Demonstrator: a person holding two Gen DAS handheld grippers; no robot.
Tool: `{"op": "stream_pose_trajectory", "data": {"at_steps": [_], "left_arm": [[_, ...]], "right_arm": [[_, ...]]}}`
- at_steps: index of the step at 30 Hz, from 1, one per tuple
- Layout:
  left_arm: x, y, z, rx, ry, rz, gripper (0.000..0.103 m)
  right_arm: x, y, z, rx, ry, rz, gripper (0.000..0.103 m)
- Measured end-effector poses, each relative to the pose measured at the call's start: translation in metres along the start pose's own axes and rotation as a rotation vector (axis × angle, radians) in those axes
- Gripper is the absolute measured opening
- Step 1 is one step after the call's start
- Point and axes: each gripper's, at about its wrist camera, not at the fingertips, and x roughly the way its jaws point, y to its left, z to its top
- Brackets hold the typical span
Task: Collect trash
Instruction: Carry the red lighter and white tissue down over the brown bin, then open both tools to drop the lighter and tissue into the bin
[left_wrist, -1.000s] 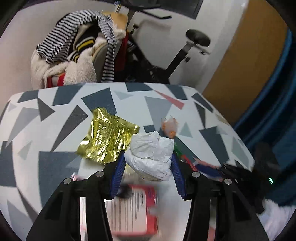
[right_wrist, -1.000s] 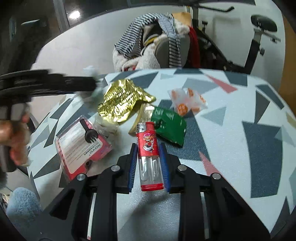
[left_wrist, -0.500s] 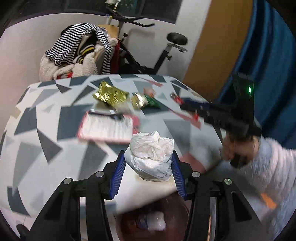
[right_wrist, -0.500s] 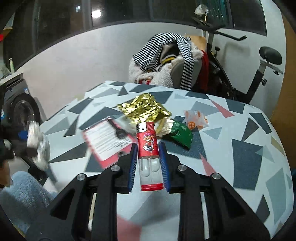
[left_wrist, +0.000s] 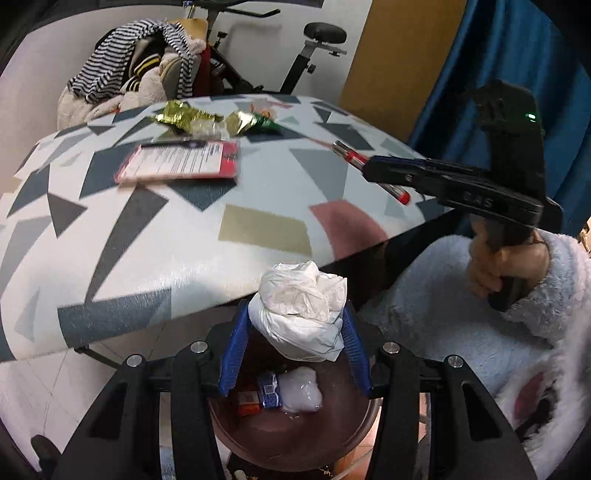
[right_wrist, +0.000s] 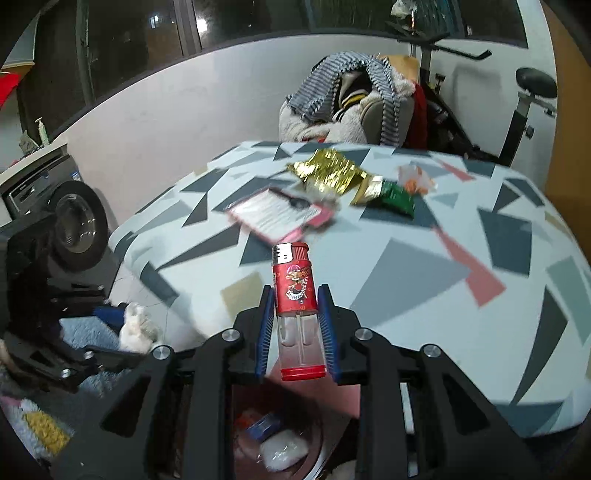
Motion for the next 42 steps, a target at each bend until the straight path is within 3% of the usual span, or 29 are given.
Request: {"op": "stream_pose_trajectory", "data": {"at_steps": [5, 10, 11, 13, 25, 33, 42], "left_arm": [[0.009, 0.009, -0.013, -0.031, 0.031, 0.015, 0.048], [0.007, 0.018, -0.017, -0.07, 0.014, 0.036, 0.049], [0.006, 0.019, -0.017, -0.071, 0.009, 0.039, 0.051], [0.003, 0.018, -0.015, -0.074, -0.007, 0.05, 0.073], [-0.044, 0.023, -0.004, -0.076, -0.159, 0.182, 0.092], [-0.054, 0.037, -0.015, -0.129, -0.187, 0.219, 0.094], [-0.054, 0.045, -0.026, -0.174, -0.202, 0.254, 0.095]], "right_arm": [[0.003, 0.005, -0.015, 0.008, 0.022, 0.02, 0.027], [0.005, 0.007, -0.018, 0.011, 0.027, 0.045, 0.027], [0.006, 0.008, -0.018, 0.013, 0.029, 0.049, 0.027], [0.008, 0.009, -0.019, 0.015, 0.036, 0.06, 0.027], [0.032, 0.034, -0.034, -0.067, 0.149, 0.135, 0.027], [0.058, 0.061, -0.052, -0.173, 0.275, 0.162, 0.027], [0.086, 0.065, -0.067, -0.165, 0.381, 0.135, 0.027]]}}
